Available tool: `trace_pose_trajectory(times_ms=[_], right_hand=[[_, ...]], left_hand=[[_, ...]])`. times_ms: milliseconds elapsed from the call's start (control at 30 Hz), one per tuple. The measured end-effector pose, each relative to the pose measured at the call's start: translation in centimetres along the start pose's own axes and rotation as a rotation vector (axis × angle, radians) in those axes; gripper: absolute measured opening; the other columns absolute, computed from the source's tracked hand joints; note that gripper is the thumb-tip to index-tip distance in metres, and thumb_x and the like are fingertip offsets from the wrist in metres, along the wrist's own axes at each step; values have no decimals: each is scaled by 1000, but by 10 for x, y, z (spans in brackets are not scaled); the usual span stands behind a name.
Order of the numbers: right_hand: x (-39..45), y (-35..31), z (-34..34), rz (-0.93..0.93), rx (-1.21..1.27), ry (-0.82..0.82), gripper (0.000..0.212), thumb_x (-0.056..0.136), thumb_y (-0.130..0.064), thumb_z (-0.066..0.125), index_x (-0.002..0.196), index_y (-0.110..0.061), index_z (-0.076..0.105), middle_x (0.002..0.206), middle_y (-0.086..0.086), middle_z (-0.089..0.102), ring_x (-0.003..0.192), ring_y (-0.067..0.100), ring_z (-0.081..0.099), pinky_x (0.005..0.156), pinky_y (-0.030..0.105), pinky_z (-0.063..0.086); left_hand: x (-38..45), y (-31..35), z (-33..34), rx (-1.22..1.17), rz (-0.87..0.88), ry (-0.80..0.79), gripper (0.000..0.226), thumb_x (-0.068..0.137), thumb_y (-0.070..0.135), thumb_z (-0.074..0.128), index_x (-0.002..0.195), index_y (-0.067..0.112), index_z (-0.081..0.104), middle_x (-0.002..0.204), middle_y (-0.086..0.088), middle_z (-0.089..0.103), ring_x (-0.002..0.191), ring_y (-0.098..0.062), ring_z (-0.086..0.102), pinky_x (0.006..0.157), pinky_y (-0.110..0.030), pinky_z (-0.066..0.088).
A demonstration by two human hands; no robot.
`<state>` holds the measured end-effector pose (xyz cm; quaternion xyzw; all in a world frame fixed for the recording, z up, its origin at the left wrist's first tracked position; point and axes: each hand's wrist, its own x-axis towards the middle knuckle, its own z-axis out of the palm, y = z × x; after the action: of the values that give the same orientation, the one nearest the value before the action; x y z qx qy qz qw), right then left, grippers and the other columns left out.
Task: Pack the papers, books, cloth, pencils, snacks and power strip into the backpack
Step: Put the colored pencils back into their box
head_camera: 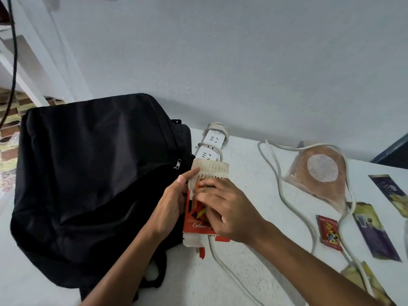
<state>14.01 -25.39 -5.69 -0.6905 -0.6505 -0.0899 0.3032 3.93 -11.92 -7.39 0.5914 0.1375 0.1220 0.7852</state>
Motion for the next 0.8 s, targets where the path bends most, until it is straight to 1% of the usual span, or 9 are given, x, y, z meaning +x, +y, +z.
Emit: trace_pose_trajectory(times_ms=[100, 200, 300, 367, 400, 467, 533, 633, 800], right_hand=[[-1, 1, -1, 0, 68, 51, 26, 85, -6, 52, 103, -4, 70, 102, 7, 71, 111, 21, 58, 91, 41, 47], [-1, 9, -6, 59, 127, 162, 25, 86, -1, 49, 104, -1, 67, 107, 10, 66, 107, 21, 57, 92, 36, 49], [-2, 18, -14, 319, 186, 325, 24, 90, -9, 47, 107, -3, 64, 113, 7, 60, 109, 12, 54, 88, 18, 50], [-3, 20, -19, 576, 266, 376, 21, 91, -9, 53, 110, -7, 61, 112, 2, 58, 106, 11, 55, 75, 7, 48], [-4, 21, -22, 708, 339, 354, 21, 91, -8, 57, 112, -10, 59, 110, 0, 59, 102, 12, 57, 69, 7, 48], [-6, 24, -27, 929, 554, 246, 23, 91, -12, 61, 113, -16, 55, 102, -2, 62, 93, 16, 63, 65, 16, 51], [-7, 23, -31, 1060, 801, 152, 25, 90, -16, 63, 114, -14, 56, 94, 4, 66, 83, 18, 68, 60, 23, 53], [-10, 17, -30, 1096, 1034, 29, 27, 88, -10, 64, 114, -7, 57, 93, 13, 69, 77, 19, 69, 57, 26, 54], [-14, 10, -28, 1122, 1186, -144, 33, 86, -4, 65, 117, -10, 54, 101, 17, 70, 86, 29, 70, 70, 37, 59]], left_hand=[[0, 1, 0, 9, -1, 16, 54, 92, 47, 29, 136, 21, 46, 125, -15, 62, 112, -28, 63, 82, -31, 54], [-2, 3, 1, 69, 13, 20, 46, 91, 39, 45, 134, 25, 48, 120, -14, 64, 105, -30, 66, 80, -34, 55], [-4, 5, 2, 99, -2, -12, 64, 79, 20, 69, 137, 26, 42, 112, -11, 67, 97, -31, 69, 72, -31, 57], [-5, 5, 1, 149, 2, -39, 76, 77, 9, 75, 140, 27, 36, 114, -9, 66, 98, -29, 69, 73, -32, 58], [-6, 6, 1, 168, 3, -44, 80, 76, 5, 75, 141, 28, 35, 117, -8, 64, 100, -28, 69, 73, -32, 59], [-7, 8, 0, 179, -2, -40, 83, 74, 0, 73, 141, 30, 33, 119, -7, 61, 101, -26, 68, 73, -31, 59], [-6, 9, 1, 167, -7, -43, 85, 73, 0, 73, 141, 32, 33, 121, -9, 59, 103, -26, 68, 73, -31, 58], [-6, 9, 2, 121, -12, -45, 86, 70, 2, 73, 140, 32, 33, 121, -11, 60, 103, -29, 67, 74, -32, 58], [-7, 9, 1, 74, 6, -28, 81, 72, -1, 70, 139, 28, 34, 119, -10, 63, 104, -29, 67, 75, -30, 58]])
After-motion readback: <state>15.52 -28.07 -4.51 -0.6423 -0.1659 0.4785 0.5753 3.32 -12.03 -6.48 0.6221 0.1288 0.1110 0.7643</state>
